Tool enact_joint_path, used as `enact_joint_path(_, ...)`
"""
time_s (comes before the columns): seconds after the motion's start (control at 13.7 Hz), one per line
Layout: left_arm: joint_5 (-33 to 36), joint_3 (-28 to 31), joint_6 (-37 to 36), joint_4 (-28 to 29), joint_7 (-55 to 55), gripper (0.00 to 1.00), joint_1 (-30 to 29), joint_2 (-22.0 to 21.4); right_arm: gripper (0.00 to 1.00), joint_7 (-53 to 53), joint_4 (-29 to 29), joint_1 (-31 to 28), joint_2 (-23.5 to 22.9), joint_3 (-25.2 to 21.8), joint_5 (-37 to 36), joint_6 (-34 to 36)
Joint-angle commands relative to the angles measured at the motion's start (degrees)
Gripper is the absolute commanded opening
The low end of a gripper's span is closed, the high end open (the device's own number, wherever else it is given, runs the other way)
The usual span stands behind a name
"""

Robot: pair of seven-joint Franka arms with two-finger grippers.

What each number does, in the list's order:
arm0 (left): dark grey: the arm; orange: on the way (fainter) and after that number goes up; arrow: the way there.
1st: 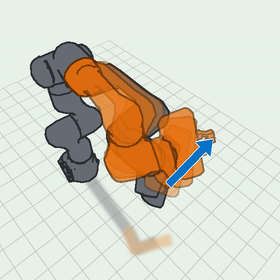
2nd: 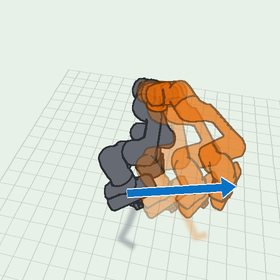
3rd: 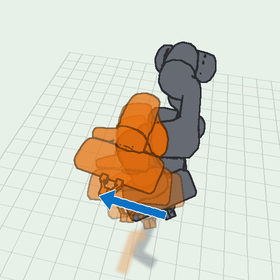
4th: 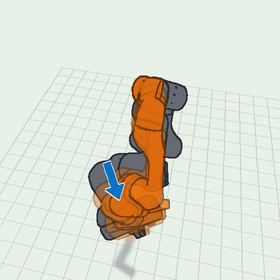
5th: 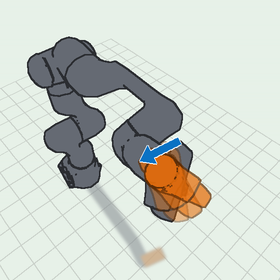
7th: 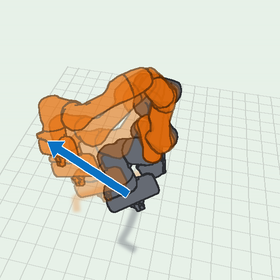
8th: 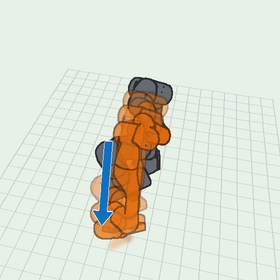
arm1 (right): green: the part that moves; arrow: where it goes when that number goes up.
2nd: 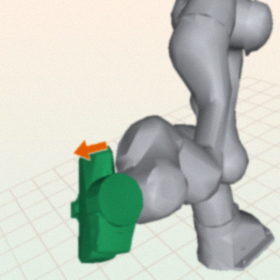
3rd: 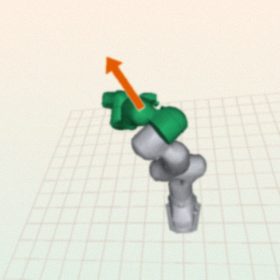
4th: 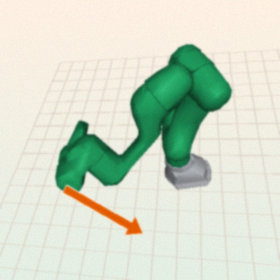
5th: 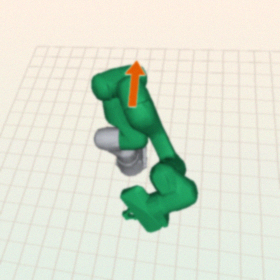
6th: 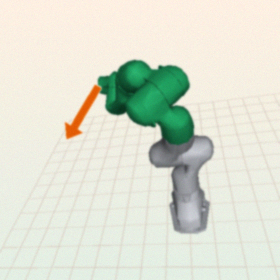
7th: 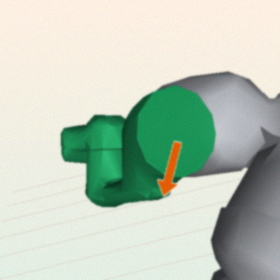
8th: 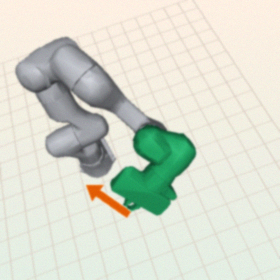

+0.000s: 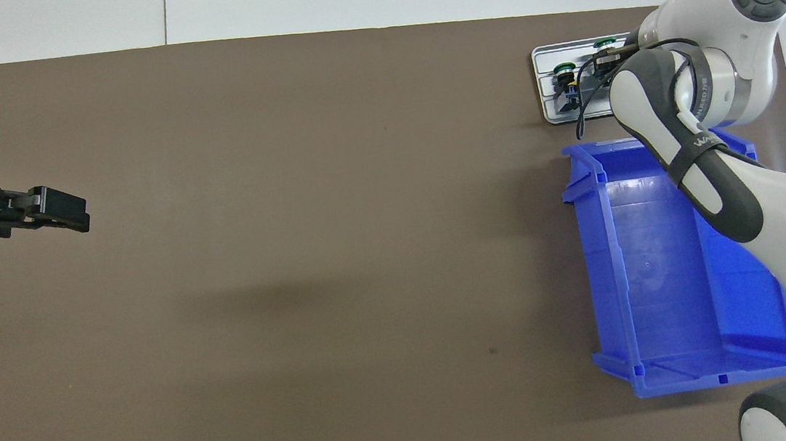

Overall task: Place and press button with both arms
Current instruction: 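Reach the right gripper to the tray and grasp the middle green button, then carry the green button with the right gripper to the table center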

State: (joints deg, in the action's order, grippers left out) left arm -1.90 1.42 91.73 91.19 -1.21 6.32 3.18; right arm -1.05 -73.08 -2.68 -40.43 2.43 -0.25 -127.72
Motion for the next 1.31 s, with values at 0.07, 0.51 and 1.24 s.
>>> enact_joint_path(0.07,-0.6,-0.4,1.3,2.1,-0.5,1.00,-0.6,-1.6,0.00,-11.7,-5.5,2.5,7.3,0.1,1.3,2.6)
enact_joint_path(0.51,-0.6,-0.4,1.3,2.0,-0.5,1.00,-0.6,-1.6,0.00,-43.5,-5.9,12.8,10.7,-0.4,-3.6,8.1)
enact_joint_path(1.24,-0.5,-0.4,1.3,2.1,-0.5,1.00,-0.7,-1.6,0.00,-95.4,-5.8,36.0,11.1,-0.4,-10.5,12.7)
